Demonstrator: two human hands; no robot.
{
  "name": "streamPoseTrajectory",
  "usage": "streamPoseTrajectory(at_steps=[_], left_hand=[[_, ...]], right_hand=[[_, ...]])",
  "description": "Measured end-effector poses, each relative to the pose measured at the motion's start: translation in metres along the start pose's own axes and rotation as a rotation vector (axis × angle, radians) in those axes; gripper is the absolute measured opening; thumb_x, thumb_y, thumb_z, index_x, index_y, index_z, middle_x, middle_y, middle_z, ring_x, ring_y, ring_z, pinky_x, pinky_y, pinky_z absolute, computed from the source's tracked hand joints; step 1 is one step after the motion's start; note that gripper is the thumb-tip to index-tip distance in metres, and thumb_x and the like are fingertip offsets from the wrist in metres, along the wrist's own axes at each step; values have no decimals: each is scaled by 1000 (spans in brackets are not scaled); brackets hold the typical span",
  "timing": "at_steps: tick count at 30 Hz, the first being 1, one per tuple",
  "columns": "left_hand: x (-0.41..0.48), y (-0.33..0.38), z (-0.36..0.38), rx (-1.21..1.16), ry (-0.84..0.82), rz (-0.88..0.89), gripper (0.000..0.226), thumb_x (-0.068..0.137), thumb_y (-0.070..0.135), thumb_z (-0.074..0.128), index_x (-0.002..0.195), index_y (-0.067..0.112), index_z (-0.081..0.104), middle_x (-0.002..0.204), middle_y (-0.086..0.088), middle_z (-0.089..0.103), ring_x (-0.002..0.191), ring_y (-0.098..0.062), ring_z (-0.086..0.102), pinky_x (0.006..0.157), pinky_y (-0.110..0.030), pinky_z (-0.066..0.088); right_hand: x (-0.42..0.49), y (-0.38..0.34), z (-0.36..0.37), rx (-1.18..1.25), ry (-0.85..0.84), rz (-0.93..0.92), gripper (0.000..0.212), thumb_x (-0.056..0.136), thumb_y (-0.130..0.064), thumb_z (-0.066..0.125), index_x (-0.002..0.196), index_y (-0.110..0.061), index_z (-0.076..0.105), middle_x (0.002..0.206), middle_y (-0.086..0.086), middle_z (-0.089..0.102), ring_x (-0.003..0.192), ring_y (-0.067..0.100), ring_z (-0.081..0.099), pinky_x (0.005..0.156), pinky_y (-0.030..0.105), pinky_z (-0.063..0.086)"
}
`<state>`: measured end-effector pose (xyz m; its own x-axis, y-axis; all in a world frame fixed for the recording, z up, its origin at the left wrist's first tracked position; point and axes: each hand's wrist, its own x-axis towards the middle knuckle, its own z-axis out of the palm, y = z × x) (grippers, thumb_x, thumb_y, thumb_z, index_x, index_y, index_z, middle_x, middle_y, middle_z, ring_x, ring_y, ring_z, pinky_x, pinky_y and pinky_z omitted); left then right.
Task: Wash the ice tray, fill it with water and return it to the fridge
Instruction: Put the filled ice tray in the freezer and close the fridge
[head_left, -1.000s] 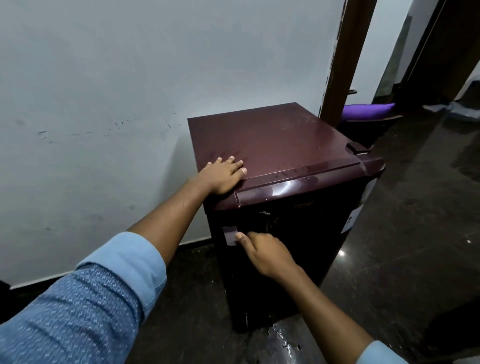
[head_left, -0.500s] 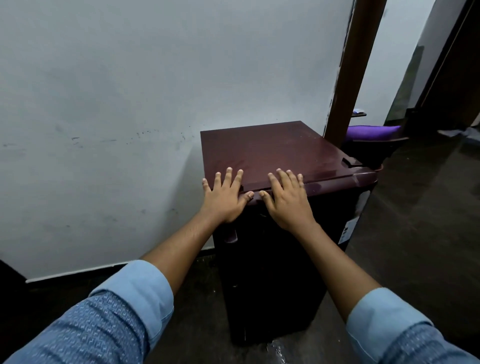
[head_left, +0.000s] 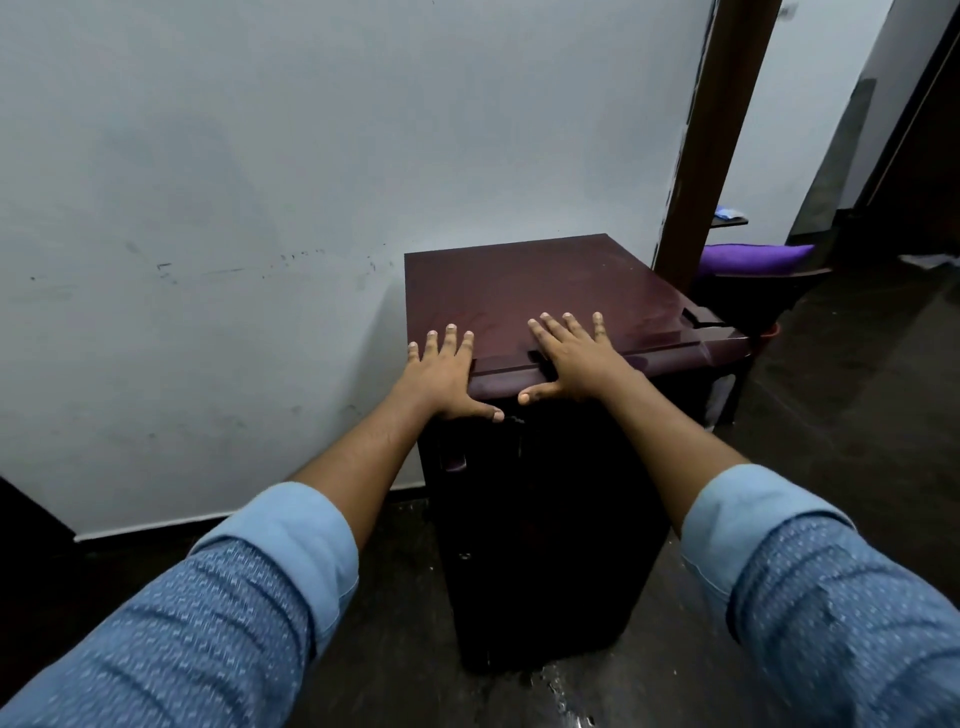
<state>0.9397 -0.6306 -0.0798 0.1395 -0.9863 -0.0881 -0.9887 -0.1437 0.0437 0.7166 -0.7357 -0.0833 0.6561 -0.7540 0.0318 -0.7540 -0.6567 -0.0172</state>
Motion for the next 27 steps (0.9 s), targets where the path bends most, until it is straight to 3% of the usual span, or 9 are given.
streamPoseTrajectory(at_steps=[4,10,16,22,27], left_hand=[[13,-5,-1,-49,-62,-25,155,59,92,74,169,10,1,176,-19,-2,161,-44,-1,132,-56,5],[17,-6,-2,-57,-48,-9,149,61,88,76,168,8,9,176,-19,5,161,-44,5,132,-53,11],[14,-5,-2,-55,-37,-7,146,64,87,75,168,8,9,176,-19,6,161,-45,6,131,-53,10],[10,-5,3,-21,-8,5,148,61,95,67,168,10,10,175,-19,8,160,-46,9,131,-56,11],[4,-6,8,-51,53,34,148,63,97,64,169,13,4,177,-14,3,161,-43,6,131,-56,8]], right_hand=[[12,7,1,37,-87,-27,143,53,-108,36,168,-28,7,176,-2,8,161,27,11,119,70,-16],[16,10,1,29,-67,-53,140,52,-109,33,166,-26,23,173,-1,22,159,25,20,121,68,-16],[13,5,-4,-18,-79,-51,129,65,-102,42,166,-25,22,173,1,23,158,25,23,122,65,-16],[-1,-1,-1,-27,-41,23,130,64,-105,35,166,-26,20,173,0,21,159,26,18,111,73,-25],[-20,-12,15,0,68,100,120,75,-100,29,167,-26,11,175,4,10,160,36,9,118,72,-16]])
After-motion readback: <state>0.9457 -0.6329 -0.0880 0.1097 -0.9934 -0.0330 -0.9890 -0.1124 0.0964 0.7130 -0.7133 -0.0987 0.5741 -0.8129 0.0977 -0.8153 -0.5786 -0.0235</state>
